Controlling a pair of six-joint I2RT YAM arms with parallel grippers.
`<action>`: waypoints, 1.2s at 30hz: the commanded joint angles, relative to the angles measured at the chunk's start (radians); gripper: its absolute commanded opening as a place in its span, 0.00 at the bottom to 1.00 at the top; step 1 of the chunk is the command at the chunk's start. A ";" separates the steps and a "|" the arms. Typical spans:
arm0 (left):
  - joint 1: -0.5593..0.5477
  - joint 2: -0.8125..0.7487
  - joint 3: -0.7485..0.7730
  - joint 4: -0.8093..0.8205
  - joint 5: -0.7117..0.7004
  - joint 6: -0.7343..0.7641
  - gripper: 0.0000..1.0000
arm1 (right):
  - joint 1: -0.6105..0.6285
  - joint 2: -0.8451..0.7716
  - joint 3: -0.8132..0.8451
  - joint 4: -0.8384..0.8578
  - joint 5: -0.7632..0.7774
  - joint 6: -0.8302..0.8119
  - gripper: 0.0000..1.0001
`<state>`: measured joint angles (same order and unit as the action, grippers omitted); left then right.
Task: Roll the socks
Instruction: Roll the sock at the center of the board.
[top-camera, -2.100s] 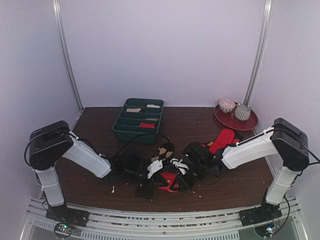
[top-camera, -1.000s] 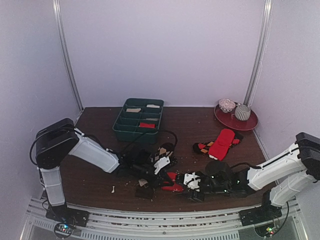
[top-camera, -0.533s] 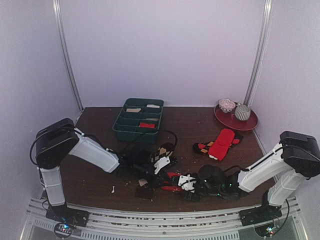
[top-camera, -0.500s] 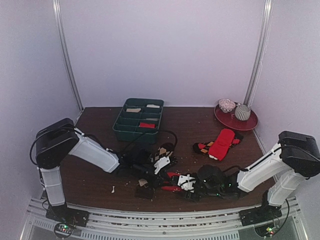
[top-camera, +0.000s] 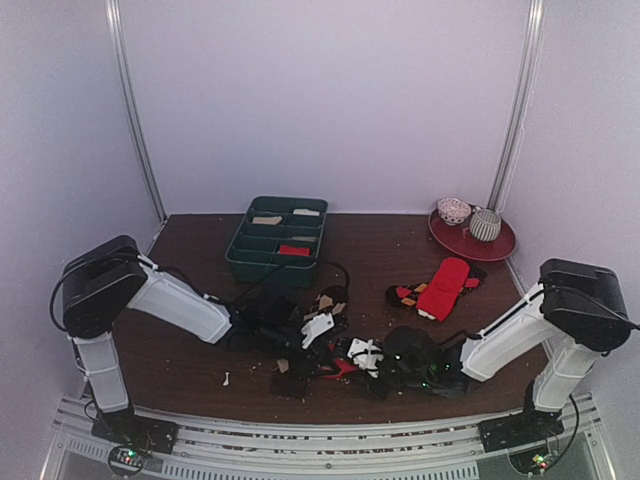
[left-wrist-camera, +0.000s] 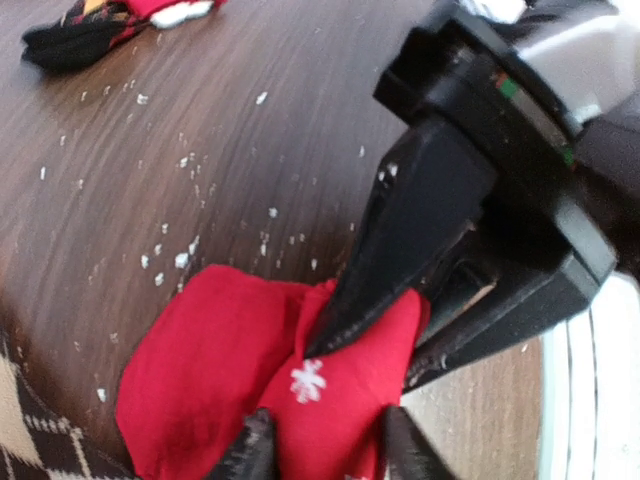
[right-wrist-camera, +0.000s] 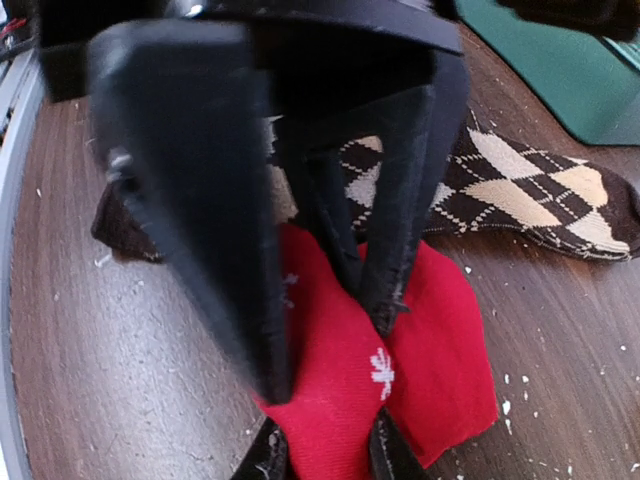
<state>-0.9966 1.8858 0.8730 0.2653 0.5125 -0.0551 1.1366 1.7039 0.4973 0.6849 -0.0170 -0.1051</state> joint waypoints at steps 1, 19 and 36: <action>-0.023 -0.045 -0.037 -0.171 -0.077 0.062 0.50 | -0.034 0.044 -0.008 -0.229 -0.134 0.190 0.13; 0.021 -0.318 -0.150 0.033 -0.125 0.163 0.78 | -0.156 0.112 0.042 -0.476 -0.501 0.547 0.13; 0.060 -0.076 -0.141 0.138 0.021 0.109 0.45 | -0.202 0.200 0.091 -0.608 -0.563 0.542 0.13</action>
<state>-0.9394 1.7958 0.7437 0.3466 0.5030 0.0666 0.9329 1.8011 0.6666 0.4526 -0.6083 0.4236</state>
